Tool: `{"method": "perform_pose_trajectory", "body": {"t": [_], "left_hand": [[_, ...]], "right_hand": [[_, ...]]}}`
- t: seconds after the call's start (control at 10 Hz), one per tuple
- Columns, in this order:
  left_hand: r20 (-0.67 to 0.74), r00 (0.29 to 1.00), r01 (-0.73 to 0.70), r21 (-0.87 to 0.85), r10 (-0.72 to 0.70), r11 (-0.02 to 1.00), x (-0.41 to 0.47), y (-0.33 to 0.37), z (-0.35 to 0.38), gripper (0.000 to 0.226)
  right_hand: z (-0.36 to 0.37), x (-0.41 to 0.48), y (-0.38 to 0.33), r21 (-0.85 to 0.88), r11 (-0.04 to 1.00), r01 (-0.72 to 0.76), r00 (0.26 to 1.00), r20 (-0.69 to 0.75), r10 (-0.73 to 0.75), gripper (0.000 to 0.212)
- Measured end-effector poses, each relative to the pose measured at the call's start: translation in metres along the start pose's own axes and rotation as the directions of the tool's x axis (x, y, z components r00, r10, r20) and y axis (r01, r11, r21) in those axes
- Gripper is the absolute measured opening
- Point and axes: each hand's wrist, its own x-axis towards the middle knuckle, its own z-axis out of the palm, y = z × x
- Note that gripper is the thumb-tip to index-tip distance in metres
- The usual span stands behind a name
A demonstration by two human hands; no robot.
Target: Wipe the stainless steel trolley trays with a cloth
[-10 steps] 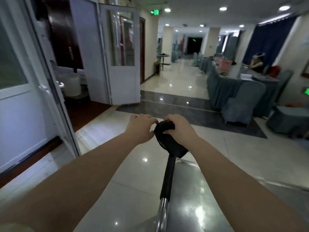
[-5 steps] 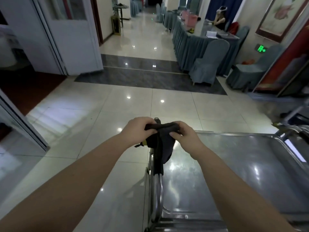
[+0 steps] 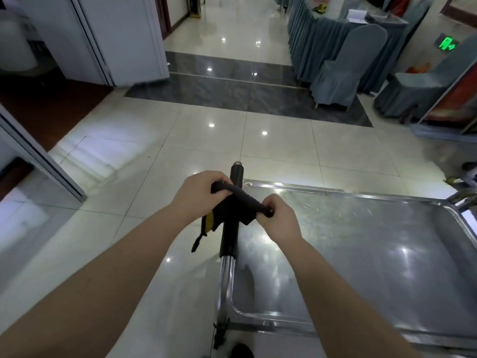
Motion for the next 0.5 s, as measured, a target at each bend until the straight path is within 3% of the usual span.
{"method": "perform_pose_trajectory", "body": {"t": [0.1,0.2,0.3,0.4,0.5], "left_hand": [[0.003,0.997,0.075,-0.024,-0.075,0.997,-0.005,-0.006,-0.017,0.015],[0.035,0.993,0.12,-0.165,-0.116,0.979,-0.008,-0.014,-0.039,0.015],[0.068,0.985,0.174,-0.327,-0.16,0.929,0.002,-0.029,-0.048,0.012],[0.061,0.964,0.266,-0.26,-0.259,0.928,0.03,-0.052,-0.024,0.008],[0.159,0.905,0.414,-0.123,-0.394,0.902,0.052,-0.072,0.019,0.024]], "right_hand": [[-0.031,0.01,-0.017,-0.04,0.99,0.136,0.99,0.046,-0.134,0.029],[-0.06,0.018,-0.039,0.054,0.975,0.218,0.966,0.134,-0.223,0.036],[-0.065,0.039,-0.05,0.186,0.971,0.15,0.961,0.202,-0.187,0.032],[-0.034,0.079,-0.039,0.121,0.993,-0.015,0.98,0.199,-0.009,0.027],[0.006,0.098,-0.018,-0.046,0.981,-0.188,0.958,0.21,0.193,0.028]]}}
